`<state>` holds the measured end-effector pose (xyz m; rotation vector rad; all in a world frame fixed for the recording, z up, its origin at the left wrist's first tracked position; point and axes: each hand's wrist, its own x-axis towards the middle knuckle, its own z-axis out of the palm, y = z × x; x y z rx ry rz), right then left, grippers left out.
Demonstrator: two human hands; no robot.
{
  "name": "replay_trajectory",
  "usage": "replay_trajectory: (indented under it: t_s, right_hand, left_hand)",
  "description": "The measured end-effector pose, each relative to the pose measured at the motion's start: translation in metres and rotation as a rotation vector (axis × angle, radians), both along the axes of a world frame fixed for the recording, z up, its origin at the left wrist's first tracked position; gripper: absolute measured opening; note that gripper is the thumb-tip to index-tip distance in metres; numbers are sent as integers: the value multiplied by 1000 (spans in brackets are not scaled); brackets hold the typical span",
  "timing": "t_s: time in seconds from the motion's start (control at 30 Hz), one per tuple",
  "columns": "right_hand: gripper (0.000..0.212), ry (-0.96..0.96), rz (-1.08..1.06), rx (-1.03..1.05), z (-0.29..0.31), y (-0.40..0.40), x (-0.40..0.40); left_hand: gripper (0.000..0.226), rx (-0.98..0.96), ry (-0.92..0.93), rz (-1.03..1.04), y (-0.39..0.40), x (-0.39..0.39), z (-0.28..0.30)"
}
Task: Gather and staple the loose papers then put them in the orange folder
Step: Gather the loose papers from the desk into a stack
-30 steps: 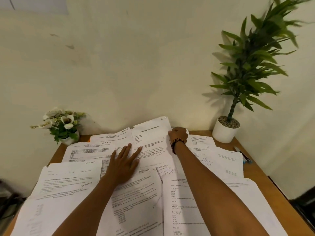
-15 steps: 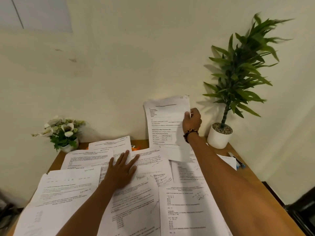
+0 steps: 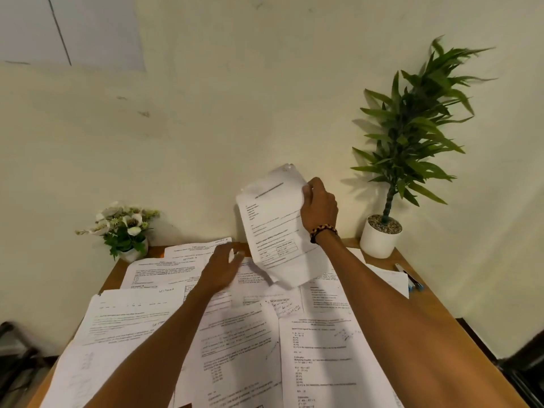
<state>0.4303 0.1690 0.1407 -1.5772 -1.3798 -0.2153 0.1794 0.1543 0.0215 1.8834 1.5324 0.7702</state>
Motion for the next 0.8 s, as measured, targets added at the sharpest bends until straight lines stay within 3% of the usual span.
replay_trajectory:
  t_s: [0.07, 0.1, 0.17, 0.23, 0.3, 0.43, 0.53, 0.67, 0.73, 0.8]
  right_hand:
    - [21, 147, 47, -83, -14, 0, -3]
    - [20, 220, 63, -116, -22, 2, -5]
    - [18, 338, 116, -196, -34, 3, -9]
    - [19, 356, 254, -319, -43, -2, -14]
    - [4, 388, 481, -521, -56, -11, -20]
    - [35, 544, 723, -891, -83, -37, -34]
    - [35, 549, 812, -1015, -101, -54, -50]
    - [38, 504, 826, -1111, -120, -66, -73]
    - [27, 475, 828, -1105, -117, -71, -84]
    - [23, 444, 855, -1114, -117, -71, -95]
  left_hand:
    - [47, -220, -570, 76, -5, 5, 29]
    - [47, -291, -712, 77, -7, 4, 42]
    - [45, -330, -786, 46, -14, 1, 54]
    - [41, -246, -729, 58, -16, -6, 53]
    - [44, -195, -634, 74, -18, -21, 46]
    - [31, -356, -530, 54, -37, -62, 30]
    - [49, -248, -279, 118, -48, -94, 17]
    - [87, -18, -93, 148, -49, -117, 17]
    - [86, 6, 136, -21, -49, -114, 22]
    - [70, -55, 299, -162, -49, -102, 22]
